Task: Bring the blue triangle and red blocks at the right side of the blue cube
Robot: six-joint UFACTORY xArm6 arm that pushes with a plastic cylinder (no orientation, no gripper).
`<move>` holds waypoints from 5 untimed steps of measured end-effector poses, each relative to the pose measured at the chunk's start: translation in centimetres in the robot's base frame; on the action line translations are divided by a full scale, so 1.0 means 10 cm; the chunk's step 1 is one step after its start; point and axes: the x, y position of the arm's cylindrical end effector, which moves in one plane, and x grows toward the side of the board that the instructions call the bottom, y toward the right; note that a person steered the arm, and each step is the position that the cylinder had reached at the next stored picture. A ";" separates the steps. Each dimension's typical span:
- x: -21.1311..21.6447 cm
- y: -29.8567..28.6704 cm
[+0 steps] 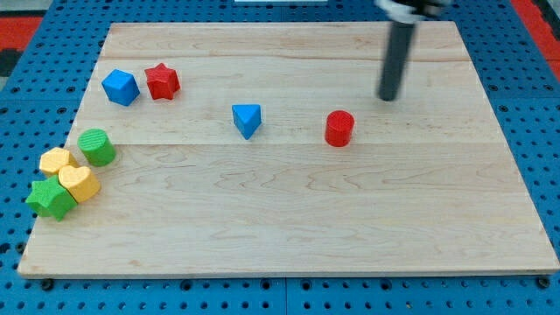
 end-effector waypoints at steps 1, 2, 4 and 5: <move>0.60 -0.44; 0.60 -1.06; 0.03 -2.71; -0.06 -3.25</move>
